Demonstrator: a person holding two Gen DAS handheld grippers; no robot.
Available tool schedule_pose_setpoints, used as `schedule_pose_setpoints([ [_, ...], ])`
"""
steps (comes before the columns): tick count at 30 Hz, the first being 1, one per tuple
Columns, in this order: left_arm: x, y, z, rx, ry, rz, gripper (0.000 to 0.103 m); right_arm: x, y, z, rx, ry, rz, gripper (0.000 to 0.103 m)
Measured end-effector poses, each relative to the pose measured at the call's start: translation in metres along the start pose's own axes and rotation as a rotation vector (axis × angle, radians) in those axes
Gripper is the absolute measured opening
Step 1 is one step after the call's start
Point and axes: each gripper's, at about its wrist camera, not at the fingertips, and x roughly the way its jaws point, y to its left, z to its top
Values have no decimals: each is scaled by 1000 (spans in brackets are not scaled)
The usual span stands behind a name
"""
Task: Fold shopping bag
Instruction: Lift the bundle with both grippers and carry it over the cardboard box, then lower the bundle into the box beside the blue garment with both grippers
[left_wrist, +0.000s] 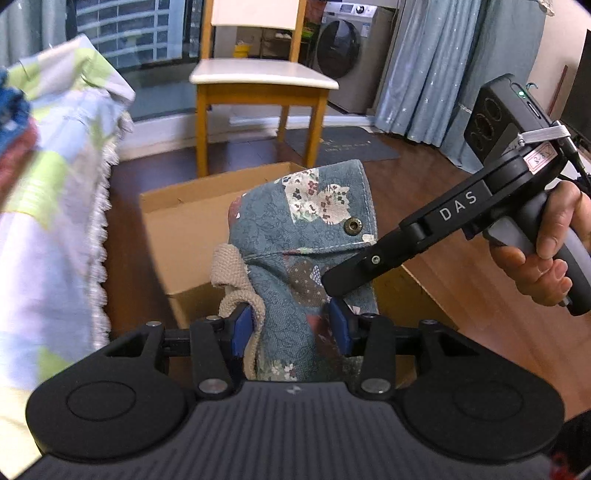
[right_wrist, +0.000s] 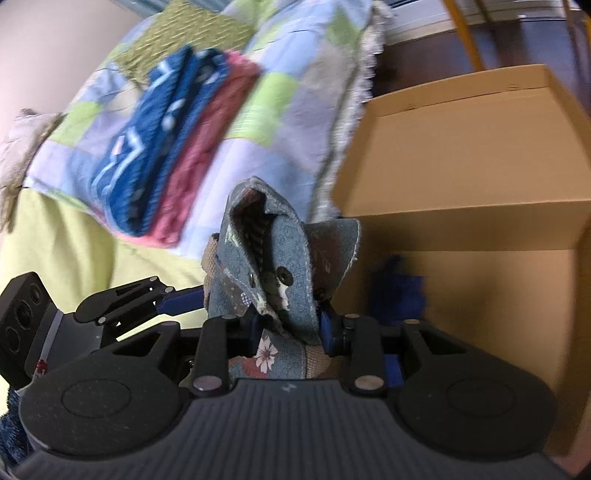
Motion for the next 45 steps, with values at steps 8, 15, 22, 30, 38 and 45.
schedule_pose_setpoints([
  [8, 66, 5, -17, -110, 68, -43, 48, 18, -61, 13, 37, 94, -81, 28],
  [15, 111, 20, -38, -229, 135, -61, 48, 54, -100, 17, 54, 206, -118, 28],
  [22, 143, 22, -52, -264, 225, -43, 48, 86, -128, 16, 79, 321, -138, 28],
  [30, 176, 20, -60, -302, 358, 32, 48, 125, -148, 6, 90, 428, -212, 29],
  [38, 170, 8, -59, -281, 361, 120, 48, 145, -154, -4, 105, 432, -265, 30],
  [45, 121, -17, -58, -236, 289, 115, 48, 143, -159, -15, 97, 394, -243, 32],
])
